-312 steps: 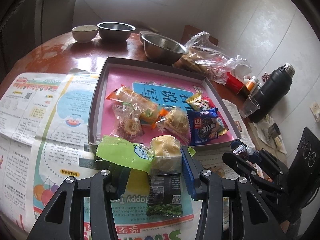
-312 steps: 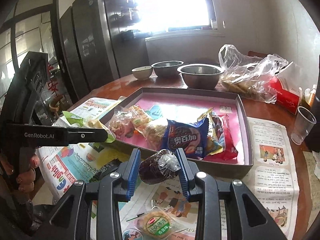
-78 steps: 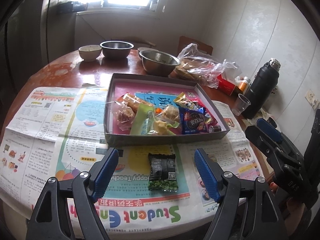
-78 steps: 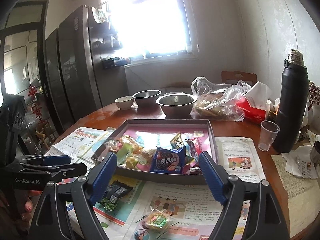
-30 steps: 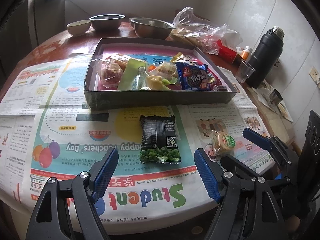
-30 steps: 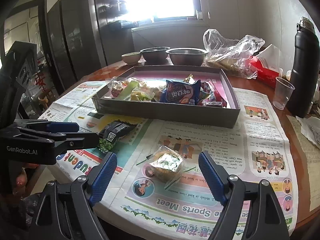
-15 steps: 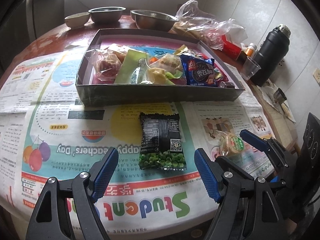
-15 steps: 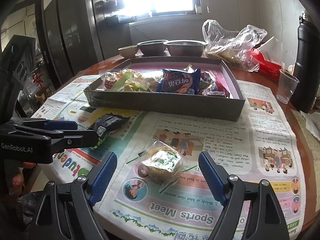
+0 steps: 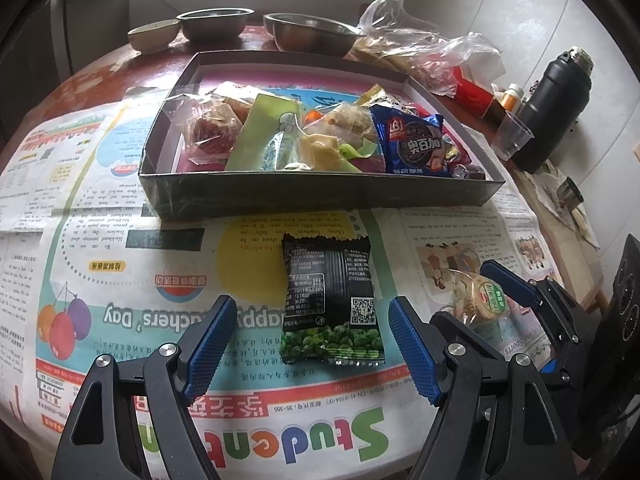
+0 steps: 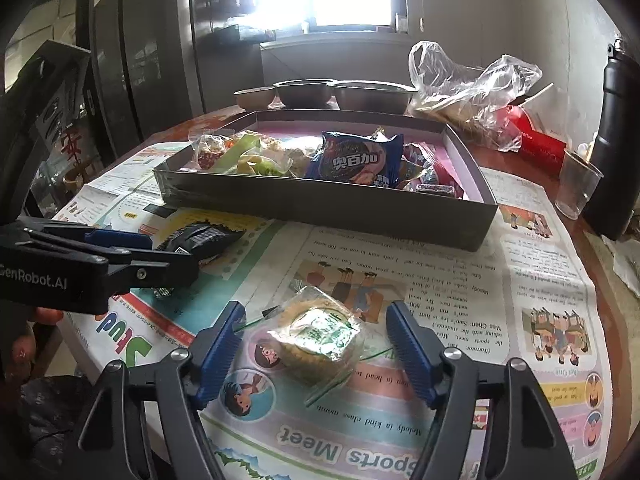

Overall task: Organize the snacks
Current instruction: 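Grasp the dark pea pack with the left tool while the right tool grasps the round wrapped cake, then lift both snacks and carry them over the tray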

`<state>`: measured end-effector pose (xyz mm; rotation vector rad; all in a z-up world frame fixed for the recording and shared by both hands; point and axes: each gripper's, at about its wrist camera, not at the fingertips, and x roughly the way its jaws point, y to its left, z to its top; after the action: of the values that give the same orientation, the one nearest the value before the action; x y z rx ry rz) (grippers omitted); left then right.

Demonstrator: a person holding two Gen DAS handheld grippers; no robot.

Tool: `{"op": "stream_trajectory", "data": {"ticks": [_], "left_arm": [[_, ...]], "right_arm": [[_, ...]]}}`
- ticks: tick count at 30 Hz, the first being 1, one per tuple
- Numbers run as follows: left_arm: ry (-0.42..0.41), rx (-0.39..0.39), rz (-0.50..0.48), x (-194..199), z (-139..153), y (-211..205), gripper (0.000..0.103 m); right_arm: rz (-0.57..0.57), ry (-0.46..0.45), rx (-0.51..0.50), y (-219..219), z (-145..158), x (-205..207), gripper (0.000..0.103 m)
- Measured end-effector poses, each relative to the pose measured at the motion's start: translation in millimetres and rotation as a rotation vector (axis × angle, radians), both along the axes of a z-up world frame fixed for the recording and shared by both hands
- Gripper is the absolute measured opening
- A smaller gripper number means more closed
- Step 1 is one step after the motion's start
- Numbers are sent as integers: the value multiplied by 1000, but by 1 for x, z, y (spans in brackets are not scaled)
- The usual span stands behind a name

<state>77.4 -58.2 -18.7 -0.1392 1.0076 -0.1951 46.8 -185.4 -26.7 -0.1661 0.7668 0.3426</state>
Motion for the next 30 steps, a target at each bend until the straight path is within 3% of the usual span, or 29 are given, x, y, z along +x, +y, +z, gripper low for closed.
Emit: {"op": "stream_trajectory", "data": {"ticks": [18, 21, 24, 30], "left_arm": [[-38, 77, 21, 5, -3, -10, 77], [-50, 107, 20, 5, -2, -13, 65], [-62, 120, 16, 5, -2, -13, 44], [-63, 82, 19, 6, -1, -7, 42]], "right_arm": [[20, -18, 59, -7, 0, 5, 59], [24, -20, 63, -7, 0, 6, 58], [37, -21, 70, -5, -1, 8, 51], [58, -24, 75, 0, -2, 10, 51]]}}
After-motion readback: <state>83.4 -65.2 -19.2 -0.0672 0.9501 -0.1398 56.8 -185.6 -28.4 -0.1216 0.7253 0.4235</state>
